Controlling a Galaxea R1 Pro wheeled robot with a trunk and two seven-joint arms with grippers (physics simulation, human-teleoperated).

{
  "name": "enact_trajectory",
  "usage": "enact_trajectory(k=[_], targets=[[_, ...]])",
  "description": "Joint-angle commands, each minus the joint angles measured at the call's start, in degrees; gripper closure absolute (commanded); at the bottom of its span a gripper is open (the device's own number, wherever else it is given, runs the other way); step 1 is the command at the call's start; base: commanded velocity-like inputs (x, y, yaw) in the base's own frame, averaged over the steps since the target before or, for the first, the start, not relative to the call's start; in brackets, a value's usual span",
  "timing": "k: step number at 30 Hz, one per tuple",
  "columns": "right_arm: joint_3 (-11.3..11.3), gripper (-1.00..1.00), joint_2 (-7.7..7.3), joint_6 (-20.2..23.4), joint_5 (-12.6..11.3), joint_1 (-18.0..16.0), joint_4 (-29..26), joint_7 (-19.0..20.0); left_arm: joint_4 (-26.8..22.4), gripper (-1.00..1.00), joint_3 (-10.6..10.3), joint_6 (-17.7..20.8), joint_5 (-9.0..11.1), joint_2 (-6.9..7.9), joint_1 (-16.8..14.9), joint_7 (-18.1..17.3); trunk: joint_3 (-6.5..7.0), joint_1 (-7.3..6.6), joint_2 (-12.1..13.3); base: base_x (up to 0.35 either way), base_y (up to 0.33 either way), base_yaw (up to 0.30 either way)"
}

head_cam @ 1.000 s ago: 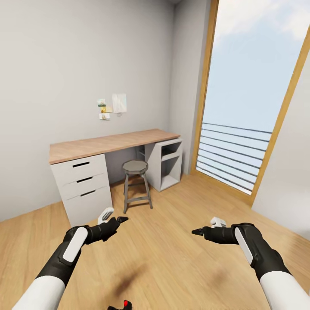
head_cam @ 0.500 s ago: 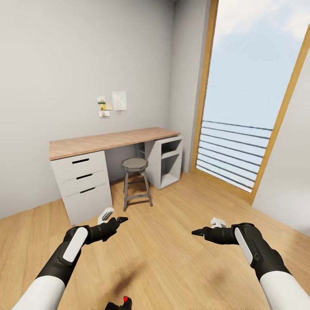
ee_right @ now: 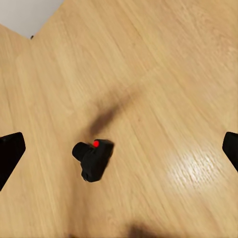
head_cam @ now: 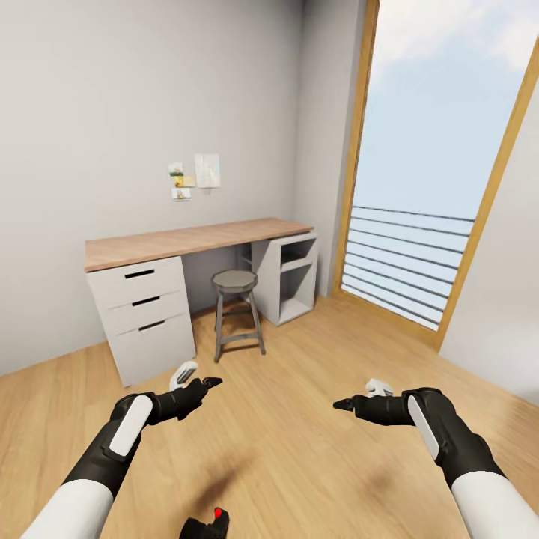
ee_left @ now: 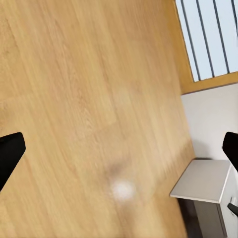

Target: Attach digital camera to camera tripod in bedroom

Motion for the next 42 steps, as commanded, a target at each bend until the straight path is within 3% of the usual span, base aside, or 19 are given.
enact_trajectory(k=[1, 19, 32, 42], targets=[[-0.07, -1.00, 0.00, 0.41, -0.45, -0.04, -0.04, -0.14, 0.00, -1.00, 0.16, 0.31, -0.25, -0.02, -0.04, -0.32, -0.24, 0.21, -0.44, 0.000, 0.000, 0.000], [0.02, -1.00, 0.12, 0.35, -0.45, -0.04, -0.49, -0.14, -0.15, -1.00, -0.01, 0.33, -0.51, -0.01, -0.04, 3.47, -3.48, 4.17, -7.66, 0.000, 0.000, 0.000], [0.00, -1.00, 0.10, 0.35, -0.53, -0.04, -0.51, -0.14, -0.29, -1.00, -0.13, 0.32, -0.52, -0.01, -0.04, 3.69, -5.81, 7.02, -12.88, 0.000, 0.000, 0.000], [-0.07, -1.00, 0.10, 0.35, -0.53, -0.04, -0.51, -0.14, -0.40, -1.00, -0.16, 0.31, -0.52, -0.01, -0.04, 3.62, -8.02, 7.28, -13.01, 0.000, 0.000, 0.000]])
